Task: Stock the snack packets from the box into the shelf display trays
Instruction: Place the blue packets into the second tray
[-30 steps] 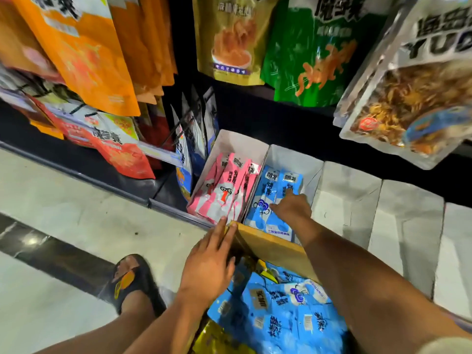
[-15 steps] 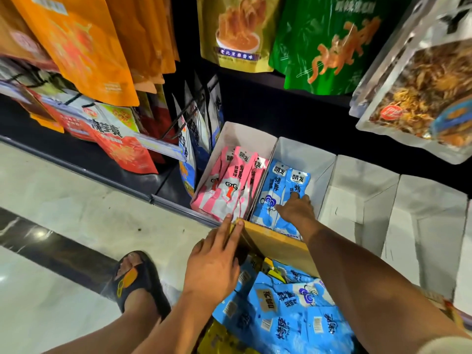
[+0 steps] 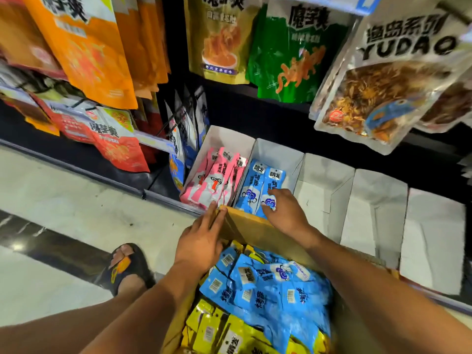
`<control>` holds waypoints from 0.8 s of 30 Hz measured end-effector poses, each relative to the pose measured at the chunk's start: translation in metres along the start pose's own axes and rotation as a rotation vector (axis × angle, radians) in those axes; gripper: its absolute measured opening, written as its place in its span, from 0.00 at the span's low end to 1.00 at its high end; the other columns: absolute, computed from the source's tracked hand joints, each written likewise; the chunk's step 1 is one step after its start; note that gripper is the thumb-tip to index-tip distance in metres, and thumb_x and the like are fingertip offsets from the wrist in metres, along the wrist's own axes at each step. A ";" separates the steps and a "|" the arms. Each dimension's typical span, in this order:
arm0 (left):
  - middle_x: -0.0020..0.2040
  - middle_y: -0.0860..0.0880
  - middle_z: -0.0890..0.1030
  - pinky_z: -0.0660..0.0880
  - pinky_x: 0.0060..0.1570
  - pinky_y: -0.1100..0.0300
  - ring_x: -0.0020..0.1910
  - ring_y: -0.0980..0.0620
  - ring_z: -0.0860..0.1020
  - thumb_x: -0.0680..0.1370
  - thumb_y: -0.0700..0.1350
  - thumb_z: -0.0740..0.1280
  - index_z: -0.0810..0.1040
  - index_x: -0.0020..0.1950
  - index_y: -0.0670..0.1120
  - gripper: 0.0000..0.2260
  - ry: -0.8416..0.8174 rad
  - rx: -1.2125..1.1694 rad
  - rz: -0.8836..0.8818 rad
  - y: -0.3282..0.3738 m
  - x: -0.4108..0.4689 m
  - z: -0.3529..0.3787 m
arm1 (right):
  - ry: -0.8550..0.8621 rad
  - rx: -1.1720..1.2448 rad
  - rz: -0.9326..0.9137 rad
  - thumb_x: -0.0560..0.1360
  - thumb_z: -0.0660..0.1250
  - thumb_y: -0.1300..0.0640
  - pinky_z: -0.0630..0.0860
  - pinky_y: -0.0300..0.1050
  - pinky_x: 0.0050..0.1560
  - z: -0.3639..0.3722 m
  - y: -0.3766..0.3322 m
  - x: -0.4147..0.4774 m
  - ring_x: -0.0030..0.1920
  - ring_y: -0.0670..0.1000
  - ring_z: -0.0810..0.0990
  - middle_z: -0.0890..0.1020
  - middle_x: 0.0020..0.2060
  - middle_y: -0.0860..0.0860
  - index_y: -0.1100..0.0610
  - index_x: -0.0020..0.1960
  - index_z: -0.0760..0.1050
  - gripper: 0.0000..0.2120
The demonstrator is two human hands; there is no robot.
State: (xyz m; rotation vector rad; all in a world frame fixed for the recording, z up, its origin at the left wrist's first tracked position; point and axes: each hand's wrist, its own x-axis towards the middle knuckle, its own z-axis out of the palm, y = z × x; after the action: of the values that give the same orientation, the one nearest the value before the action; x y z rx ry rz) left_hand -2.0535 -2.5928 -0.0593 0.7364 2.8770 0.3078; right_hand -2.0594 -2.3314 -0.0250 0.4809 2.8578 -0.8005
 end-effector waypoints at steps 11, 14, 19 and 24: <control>0.82 0.52 0.31 0.73 0.68 0.45 0.80 0.40 0.55 0.81 0.53 0.60 0.43 0.84 0.57 0.36 -0.165 -0.056 -0.047 0.006 -0.077 -0.003 | -0.329 -0.149 -0.159 0.74 0.69 0.43 0.74 0.53 0.63 0.058 0.019 -0.134 0.68 0.52 0.73 0.72 0.69 0.45 0.43 0.72 0.69 0.27; 0.83 0.51 0.33 0.71 0.69 0.45 0.81 0.42 0.53 0.82 0.54 0.60 0.43 0.84 0.57 0.35 -0.211 -0.060 -0.035 0.008 -0.092 -0.017 | -0.445 -0.387 -0.114 0.73 0.67 0.36 0.71 0.57 0.68 0.087 0.026 -0.142 0.74 0.55 0.66 0.65 0.76 0.48 0.45 0.77 0.61 0.36; 0.84 0.49 0.42 0.63 0.76 0.43 0.82 0.43 0.52 0.82 0.55 0.61 0.44 0.84 0.56 0.36 -0.319 -0.042 0.012 0.011 -0.107 -0.051 | -0.199 -0.363 -0.076 0.82 0.59 0.56 0.76 0.51 0.40 0.080 0.012 -0.150 0.49 0.58 0.82 0.83 0.52 0.52 0.44 0.57 0.75 0.10; 0.85 0.49 0.47 0.57 0.79 0.50 0.83 0.48 0.50 0.82 0.56 0.63 0.45 0.85 0.53 0.37 -0.407 -0.018 0.086 0.027 -0.101 -0.107 | -0.116 -0.137 -0.123 0.82 0.58 0.57 0.79 0.52 0.50 0.005 -0.007 -0.149 0.53 0.58 0.83 0.85 0.54 0.53 0.48 0.65 0.79 0.16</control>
State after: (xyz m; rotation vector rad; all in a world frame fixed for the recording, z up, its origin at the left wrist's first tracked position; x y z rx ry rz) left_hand -1.9746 -2.6359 0.0608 0.8143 2.4618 0.1687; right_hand -1.9219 -2.3793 0.0054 0.2353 2.8303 -0.6227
